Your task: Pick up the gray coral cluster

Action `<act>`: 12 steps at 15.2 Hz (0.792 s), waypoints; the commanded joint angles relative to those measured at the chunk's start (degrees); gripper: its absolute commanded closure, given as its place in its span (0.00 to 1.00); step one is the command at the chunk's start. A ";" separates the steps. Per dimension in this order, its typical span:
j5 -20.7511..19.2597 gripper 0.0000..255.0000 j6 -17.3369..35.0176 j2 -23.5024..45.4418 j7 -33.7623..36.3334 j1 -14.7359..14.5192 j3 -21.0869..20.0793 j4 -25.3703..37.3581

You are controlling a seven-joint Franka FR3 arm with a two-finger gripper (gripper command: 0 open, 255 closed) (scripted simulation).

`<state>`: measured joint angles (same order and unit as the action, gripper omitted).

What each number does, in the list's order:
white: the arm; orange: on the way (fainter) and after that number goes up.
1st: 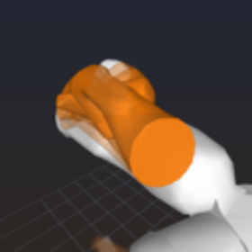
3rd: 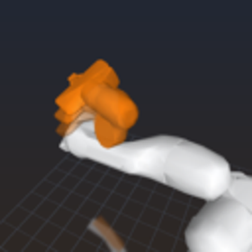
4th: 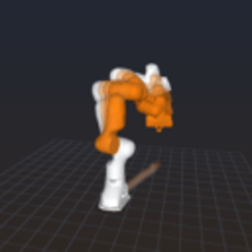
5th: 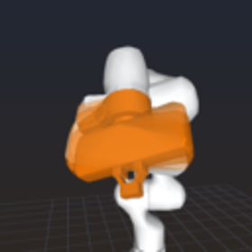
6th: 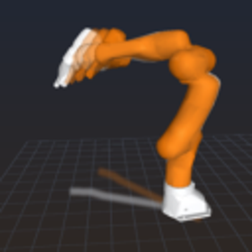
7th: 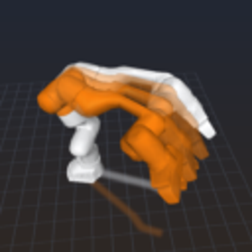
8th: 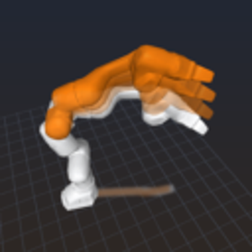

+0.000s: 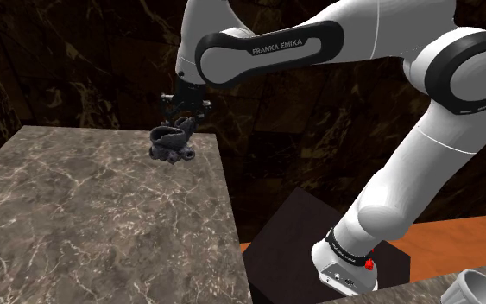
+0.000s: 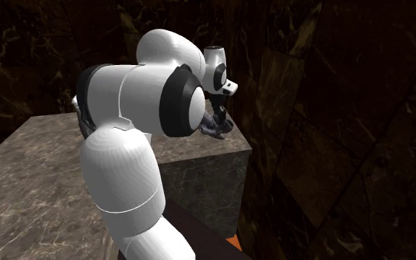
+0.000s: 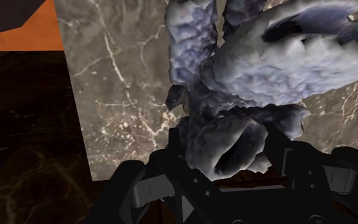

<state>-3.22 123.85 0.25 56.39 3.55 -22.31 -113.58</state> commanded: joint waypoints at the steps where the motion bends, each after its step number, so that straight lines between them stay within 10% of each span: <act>1: 0.15 1.00 -0.75 -0.17 -0.13 -0.01 -0.01 0.49; 12: 0.96 1.00 -9.01 -1.50 -0.94 0.07 0.08 7.55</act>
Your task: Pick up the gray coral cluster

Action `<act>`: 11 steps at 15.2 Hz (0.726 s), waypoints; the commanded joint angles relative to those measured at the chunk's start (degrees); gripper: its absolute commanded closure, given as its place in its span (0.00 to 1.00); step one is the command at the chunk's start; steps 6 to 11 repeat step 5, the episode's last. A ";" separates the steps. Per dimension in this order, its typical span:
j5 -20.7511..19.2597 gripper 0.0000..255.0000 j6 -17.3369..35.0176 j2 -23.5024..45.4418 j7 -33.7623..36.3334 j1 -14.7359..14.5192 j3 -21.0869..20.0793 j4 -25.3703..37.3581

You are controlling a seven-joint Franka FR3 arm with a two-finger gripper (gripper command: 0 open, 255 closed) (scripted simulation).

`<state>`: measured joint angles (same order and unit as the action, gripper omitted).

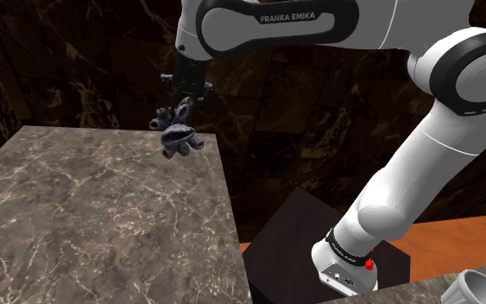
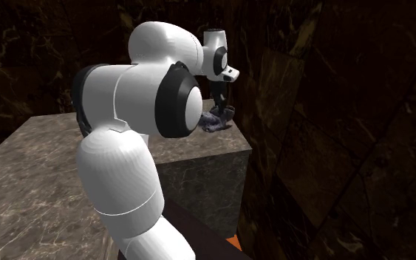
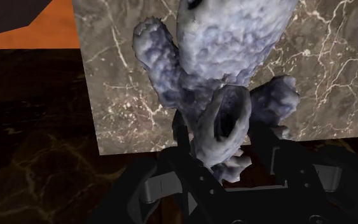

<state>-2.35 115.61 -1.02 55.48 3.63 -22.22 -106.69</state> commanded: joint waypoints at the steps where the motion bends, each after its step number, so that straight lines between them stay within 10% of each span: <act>1: 0.12 1.00 -1.53 -0.27 -0.07 -0.02 -0.01 1.39; 11: 0.17 1.00 -3.18 -0.32 -0.15 -0.01 -0.01 3.00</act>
